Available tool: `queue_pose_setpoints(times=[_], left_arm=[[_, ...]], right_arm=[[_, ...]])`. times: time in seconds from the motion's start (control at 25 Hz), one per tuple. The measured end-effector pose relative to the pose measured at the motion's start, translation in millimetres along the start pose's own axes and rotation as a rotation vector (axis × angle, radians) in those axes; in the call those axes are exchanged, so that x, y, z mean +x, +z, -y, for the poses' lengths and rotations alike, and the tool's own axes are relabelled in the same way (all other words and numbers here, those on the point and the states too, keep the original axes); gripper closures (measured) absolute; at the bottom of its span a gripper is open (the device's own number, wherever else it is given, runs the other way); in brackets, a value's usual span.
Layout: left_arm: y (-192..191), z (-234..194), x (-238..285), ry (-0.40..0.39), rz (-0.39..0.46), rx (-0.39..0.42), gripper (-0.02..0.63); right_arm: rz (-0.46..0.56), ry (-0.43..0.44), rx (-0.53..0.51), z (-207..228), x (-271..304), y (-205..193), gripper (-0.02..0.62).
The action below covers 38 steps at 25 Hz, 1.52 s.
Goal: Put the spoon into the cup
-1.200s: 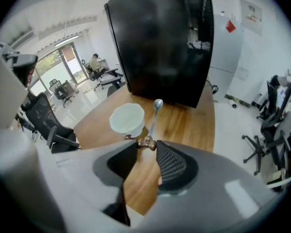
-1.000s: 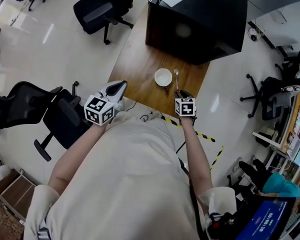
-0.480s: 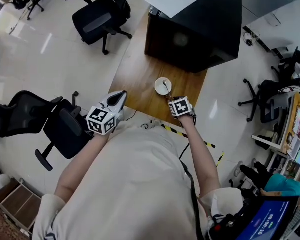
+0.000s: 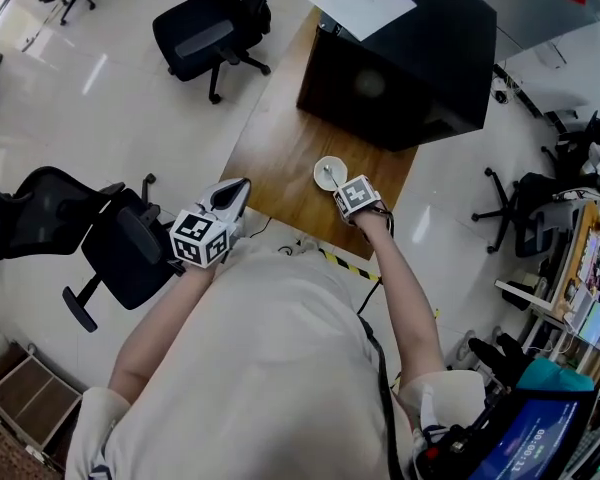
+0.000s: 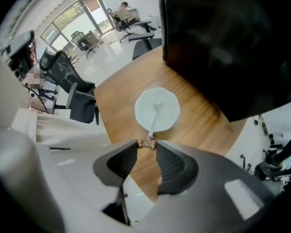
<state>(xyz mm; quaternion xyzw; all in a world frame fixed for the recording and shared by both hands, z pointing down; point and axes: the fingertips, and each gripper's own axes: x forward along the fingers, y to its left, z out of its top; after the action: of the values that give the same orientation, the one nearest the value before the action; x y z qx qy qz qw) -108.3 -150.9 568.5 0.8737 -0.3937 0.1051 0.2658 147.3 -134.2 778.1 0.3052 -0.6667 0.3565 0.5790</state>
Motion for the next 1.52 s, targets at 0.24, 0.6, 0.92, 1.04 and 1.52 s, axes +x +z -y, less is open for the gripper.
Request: queue_pose_setpoints(times=[0.24,0.6,0.92,1.04,1.52], left_arm=[[1,-9,-6,0.018,0.01,-0.016,0.601],[0,-15,-12,0.029,0.018,-0.024,0.601],[-1,-27,-23,0.033,0.031,-0.035,0.601],[0,-33,-27,0.023,0.032,-0.033,0.601],[-2,-31,-28,-0.037,0.009,-0.01,0.601]], right_arm=[[-0.056,0.018,-0.005,2,7,3,0.468],[-0.108,0.041,0.016,11,20,6,0.468],[-0.101,0.058,0.072,7,23,11,0.468],[-0.114,0.064,0.101,4,27,10,0.468],[0.05,-0.006,0.265,11,25,8,0.436]])
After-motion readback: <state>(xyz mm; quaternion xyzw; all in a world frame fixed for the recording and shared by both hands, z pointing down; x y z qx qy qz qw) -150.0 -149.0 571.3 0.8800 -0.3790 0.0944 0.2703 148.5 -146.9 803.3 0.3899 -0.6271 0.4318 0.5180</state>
